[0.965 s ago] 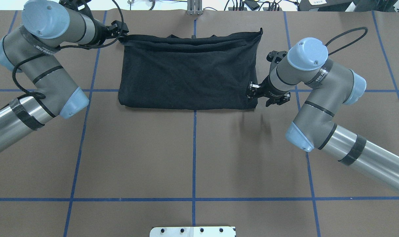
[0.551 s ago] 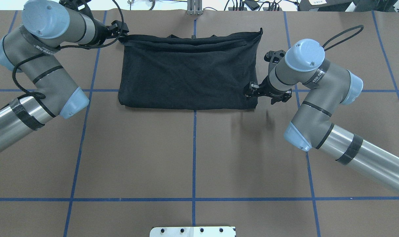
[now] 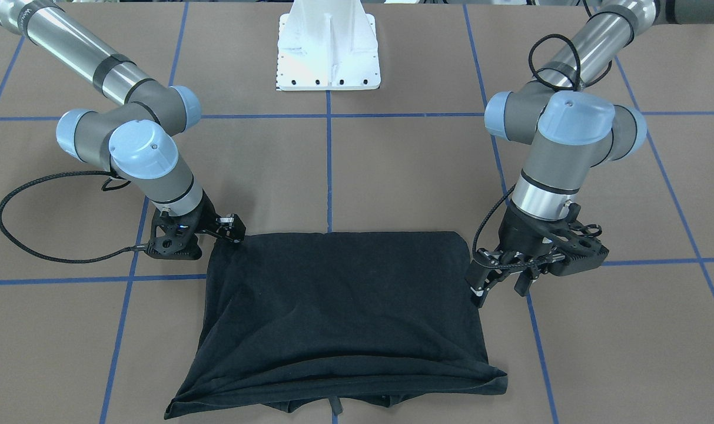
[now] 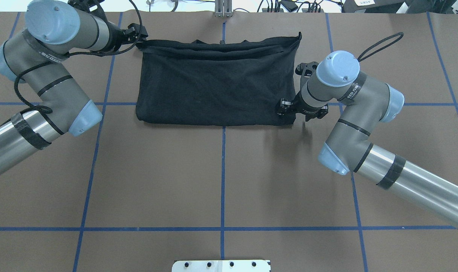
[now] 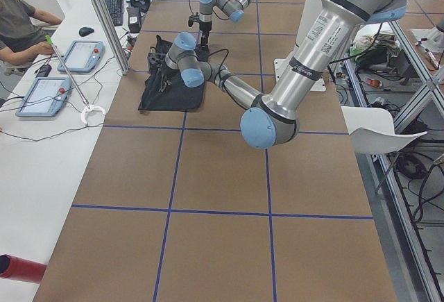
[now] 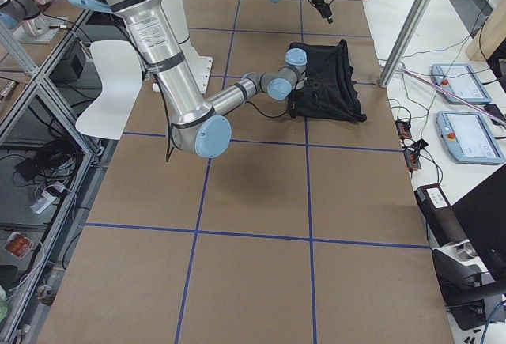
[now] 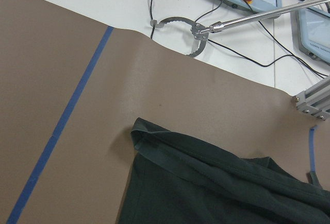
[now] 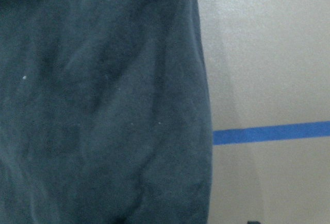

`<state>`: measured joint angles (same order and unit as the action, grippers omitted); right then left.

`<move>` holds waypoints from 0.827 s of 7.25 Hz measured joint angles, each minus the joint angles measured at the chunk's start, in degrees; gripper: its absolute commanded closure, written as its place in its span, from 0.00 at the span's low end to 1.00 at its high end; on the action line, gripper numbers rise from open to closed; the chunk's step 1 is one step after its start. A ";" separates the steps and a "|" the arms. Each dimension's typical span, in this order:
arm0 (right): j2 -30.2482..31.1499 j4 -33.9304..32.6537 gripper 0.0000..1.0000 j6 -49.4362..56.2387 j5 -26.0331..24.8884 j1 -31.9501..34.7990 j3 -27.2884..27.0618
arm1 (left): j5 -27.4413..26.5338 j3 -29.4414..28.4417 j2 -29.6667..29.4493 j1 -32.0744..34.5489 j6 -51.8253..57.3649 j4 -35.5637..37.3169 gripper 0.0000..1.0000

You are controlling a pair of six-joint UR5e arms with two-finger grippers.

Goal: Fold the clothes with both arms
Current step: 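Drag the grasped edge toward the robot with the right gripper, turning the shirt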

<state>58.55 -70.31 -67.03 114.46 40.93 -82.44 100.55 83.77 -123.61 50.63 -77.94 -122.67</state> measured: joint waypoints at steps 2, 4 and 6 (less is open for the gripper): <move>-0.58 0.06 1.00 0.11 -0.03 -0.10 0.73 | 0.02 -0.01 -0.02 0.00 0.06 0.04 0.00; -0.65 -0.03 1.00 0.08 0.17 -0.09 0.68 | 0.04 0.00 -0.04 0.00 0.07 0.00 0.00; 0.59 -0.51 1.00 -0.08 5.52 0.60 -2.87 | 0.02 0.15 -0.17 0.00 0.07 0.05 0.00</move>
<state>59.15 -70.83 -67.10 119.99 41.53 -85.31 100.57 83.92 -123.78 50.62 -77.87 -122.62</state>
